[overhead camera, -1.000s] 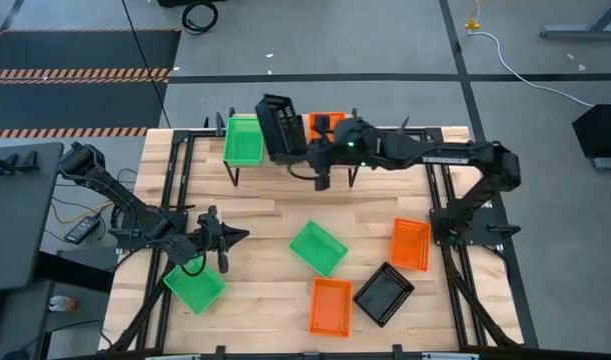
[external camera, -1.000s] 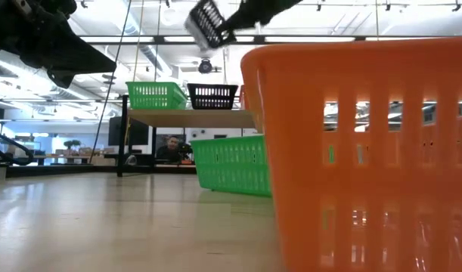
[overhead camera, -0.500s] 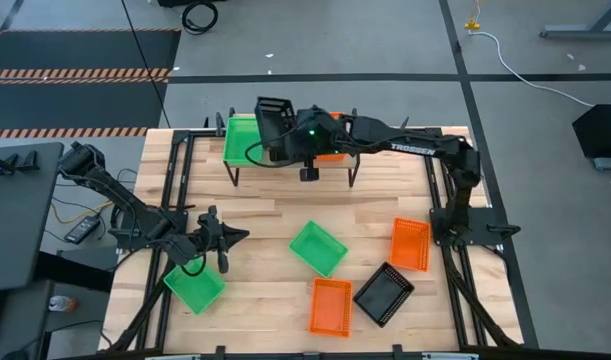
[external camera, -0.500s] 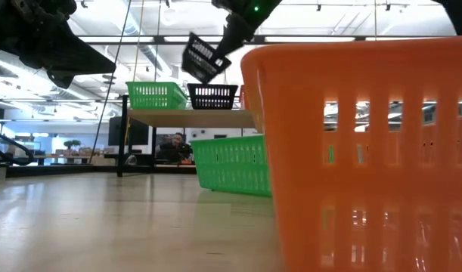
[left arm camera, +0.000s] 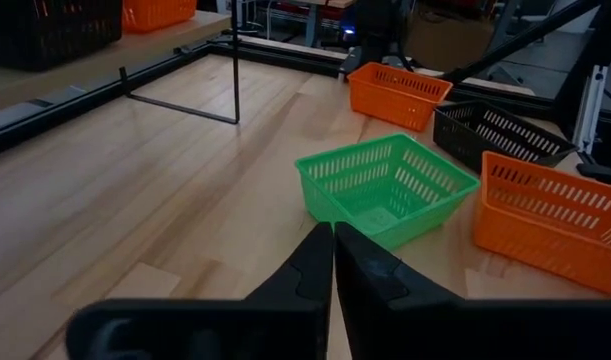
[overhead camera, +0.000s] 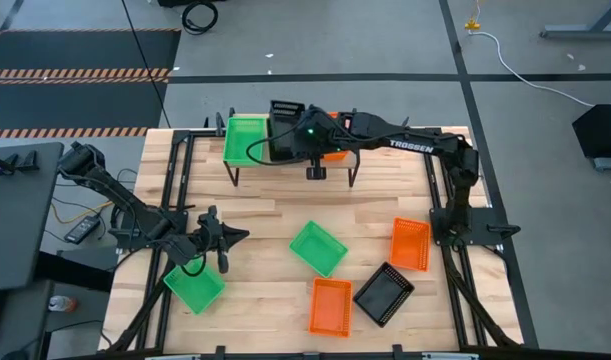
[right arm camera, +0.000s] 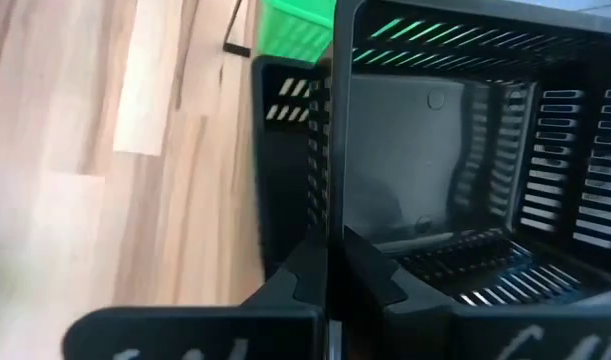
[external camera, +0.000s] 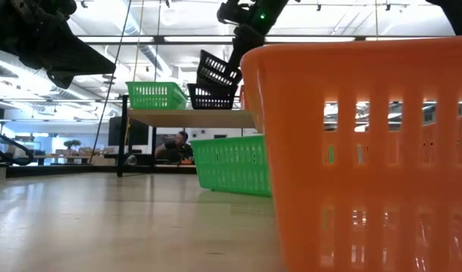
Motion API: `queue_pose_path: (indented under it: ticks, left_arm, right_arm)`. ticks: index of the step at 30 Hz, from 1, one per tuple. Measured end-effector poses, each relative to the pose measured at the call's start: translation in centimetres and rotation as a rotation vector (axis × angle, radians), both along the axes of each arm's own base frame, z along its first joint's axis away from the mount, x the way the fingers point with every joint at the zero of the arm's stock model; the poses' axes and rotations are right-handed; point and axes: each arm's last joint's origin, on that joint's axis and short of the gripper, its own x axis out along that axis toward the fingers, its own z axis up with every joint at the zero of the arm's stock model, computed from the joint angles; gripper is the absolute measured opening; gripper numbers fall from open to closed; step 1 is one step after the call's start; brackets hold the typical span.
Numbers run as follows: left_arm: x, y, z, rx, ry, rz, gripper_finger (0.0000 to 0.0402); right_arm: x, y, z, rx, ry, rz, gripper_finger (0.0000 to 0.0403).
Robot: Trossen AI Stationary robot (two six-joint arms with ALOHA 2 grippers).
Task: Stack baskets on shelf by color
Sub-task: Stack the top black bin on top of the black bin on the shelf
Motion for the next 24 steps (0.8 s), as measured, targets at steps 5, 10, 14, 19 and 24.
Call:
queue_pose_path:
  ticks: [5, 10, 14, 19, 24]
  left_arm:
    - [0.0, 0.0, 0.0, -0.001, 0.0, 0.0, 0.0015]
    - [0.0, 0.0, 0.0, -0.001, 0.0, 0.0, 0.0016]
    - [0.0, 0.0, 0.01, -0.002, -0.001, 0.0, 0.002]
    - [0.0, -0.01, 0.01, -0.002, -0.001, 0.0, 0.0014]
    - [0.0, -0.01, 0.01, -0.002, -0.001, 0.0, 0.0014]
  right_arm:
    - [0.01, 0.03, 0.0, 0.016, -0.009, -0.017, 0.0031]
    - [0.01, 0.02, 0.0, 0.024, -0.014, -0.028, 0.0055]
    - [0.07, 0.04, 0.05, 0.021, -0.021, -0.026, 0.0083]
    - [0.26, 0.15, 0.19, 0.014, -0.041, -0.022, 0.0121]
    - [0.36, 0.96, 0.5, 0.012, -0.055, 0.001, 0.0146]
